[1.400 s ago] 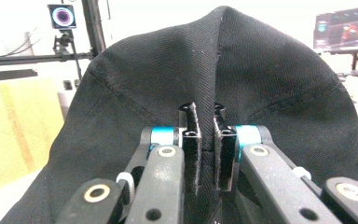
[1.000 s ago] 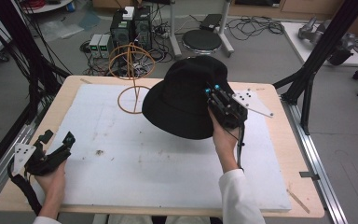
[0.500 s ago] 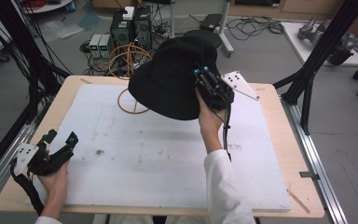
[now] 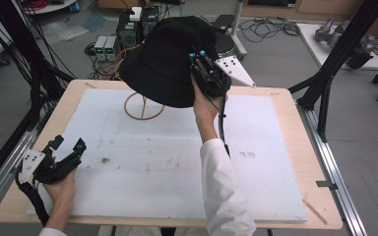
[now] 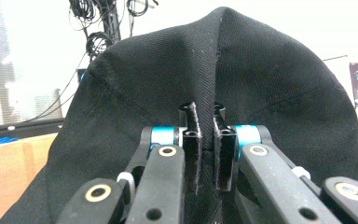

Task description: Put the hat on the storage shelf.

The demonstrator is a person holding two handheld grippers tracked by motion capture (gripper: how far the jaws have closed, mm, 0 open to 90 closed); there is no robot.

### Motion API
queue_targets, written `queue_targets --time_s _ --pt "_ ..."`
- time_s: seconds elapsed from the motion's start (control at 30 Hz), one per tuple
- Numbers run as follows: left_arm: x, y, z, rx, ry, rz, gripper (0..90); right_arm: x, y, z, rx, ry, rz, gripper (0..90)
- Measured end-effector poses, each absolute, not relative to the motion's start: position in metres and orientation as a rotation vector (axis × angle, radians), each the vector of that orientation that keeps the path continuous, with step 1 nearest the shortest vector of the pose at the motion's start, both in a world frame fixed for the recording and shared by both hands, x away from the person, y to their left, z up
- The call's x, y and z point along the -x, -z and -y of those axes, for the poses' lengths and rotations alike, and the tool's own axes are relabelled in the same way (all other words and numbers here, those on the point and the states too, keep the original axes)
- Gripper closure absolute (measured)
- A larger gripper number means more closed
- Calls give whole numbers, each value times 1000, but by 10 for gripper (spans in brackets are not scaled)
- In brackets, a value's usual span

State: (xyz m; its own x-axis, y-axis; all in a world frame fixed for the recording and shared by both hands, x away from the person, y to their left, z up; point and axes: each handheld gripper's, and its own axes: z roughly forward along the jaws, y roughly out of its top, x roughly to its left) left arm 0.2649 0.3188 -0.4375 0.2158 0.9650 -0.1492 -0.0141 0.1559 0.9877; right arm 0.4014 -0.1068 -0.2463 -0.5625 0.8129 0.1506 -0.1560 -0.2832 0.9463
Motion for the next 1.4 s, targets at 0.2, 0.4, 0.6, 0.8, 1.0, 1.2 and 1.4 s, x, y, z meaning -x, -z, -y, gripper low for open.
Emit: queue_targets --time_s 0.2,0.4,0.6,0.8,1.0,1.2,1.4 --pt "-267 439 -320 -1174 -953 -1103 214 -418 239 93 -853 -1895 -1308 859" --pt "-267 438 -319 -1167 -941 -1102 213 -434 237 75 -826 -1897 -1306 859" --pt "-266 438 -319 -1164 -934 -1104 213 -452 240 60 -847 -1895 -1319 860" --pt "-263 437 -320 -1154 -935 -1104 213 -464 238 44 -830 -1898 -1321 860" --pt "-265 438 -323 -1154 -938 -1109 214 -479 234 31 -831 -1898 -1324 860" --pt "-267 438 -322 -1156 -938 -1103 214 -495 239 10 -817 -1868 -1337 860" --pt "-265 437 -324 -1155 -949 -1104 214 -503 249 -9 -800 -1807 -1403 859"
